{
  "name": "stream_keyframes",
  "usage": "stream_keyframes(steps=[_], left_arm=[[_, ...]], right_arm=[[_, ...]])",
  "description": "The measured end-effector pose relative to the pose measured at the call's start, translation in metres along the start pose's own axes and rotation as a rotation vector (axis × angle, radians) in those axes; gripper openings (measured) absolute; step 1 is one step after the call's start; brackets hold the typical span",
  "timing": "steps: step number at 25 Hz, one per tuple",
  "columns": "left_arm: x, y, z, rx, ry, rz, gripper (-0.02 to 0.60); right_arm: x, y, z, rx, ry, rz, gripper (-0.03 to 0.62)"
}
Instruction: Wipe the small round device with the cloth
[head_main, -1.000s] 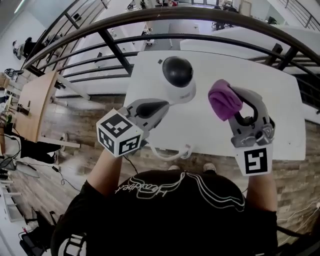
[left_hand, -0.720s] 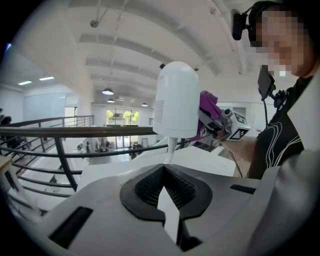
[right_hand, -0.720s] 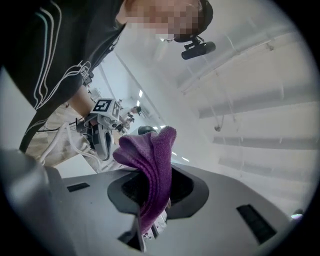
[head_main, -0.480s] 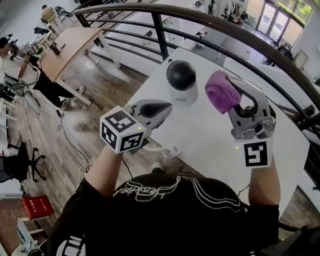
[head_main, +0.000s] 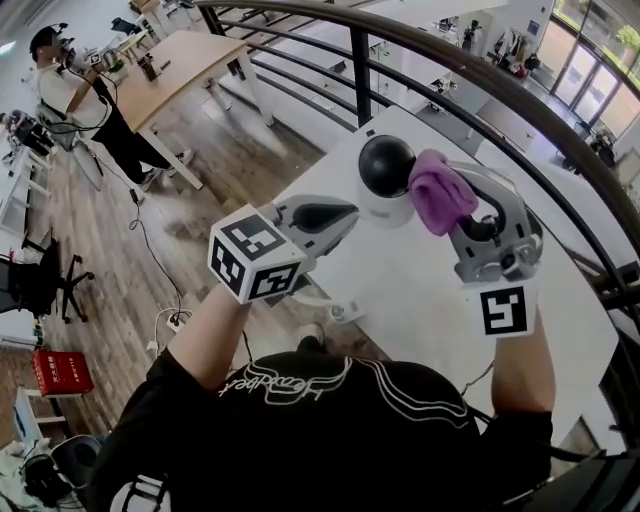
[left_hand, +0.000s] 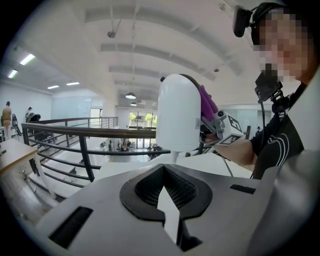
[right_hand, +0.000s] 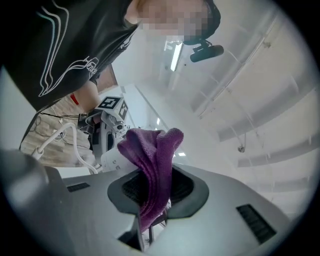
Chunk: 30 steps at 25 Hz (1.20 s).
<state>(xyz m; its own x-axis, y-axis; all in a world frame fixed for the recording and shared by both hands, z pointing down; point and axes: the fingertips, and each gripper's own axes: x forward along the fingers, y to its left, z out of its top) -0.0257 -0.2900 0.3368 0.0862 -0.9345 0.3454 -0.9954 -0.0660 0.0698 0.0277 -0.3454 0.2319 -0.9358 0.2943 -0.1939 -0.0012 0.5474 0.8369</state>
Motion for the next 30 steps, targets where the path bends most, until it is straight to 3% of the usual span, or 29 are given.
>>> stream_keyframes(steps=[9, 22, 24, 27, 30], left_arm=[[0.004, 0.018, -0.005, 0.029, 0.018, 0.006, 0.008], [0.010, 0.020, -0.022, 0.019, 0.044, -0.011, 0.009], [0.011, 0.020, -0.020, 0.020, 0.045, -0.013, 0.009], [0.007, 0.020, -0.015, 0.020, 0.042, -0.015, 0.009], [0.000, 0.019, -0.010, 0.013, 0.031, -0.023, 0.009]], right_arm=[[0.005, 0.035, -0.017, 0.035, 0.003, 0.029, 0.061], [-0.029, 0.075, -0.038, 0.034, 0.090, 0.110, 0.061], [-0.035, 0.067, -0.045, 0.141, 0.101, 0.104, 0.061], [-0.040, 0.044, -0.059, 0.411, 0.119, 0.071, 0.061], [-0.036, 0.014, -0.057, 0.599, 0.076, 0.030, 0.061]])
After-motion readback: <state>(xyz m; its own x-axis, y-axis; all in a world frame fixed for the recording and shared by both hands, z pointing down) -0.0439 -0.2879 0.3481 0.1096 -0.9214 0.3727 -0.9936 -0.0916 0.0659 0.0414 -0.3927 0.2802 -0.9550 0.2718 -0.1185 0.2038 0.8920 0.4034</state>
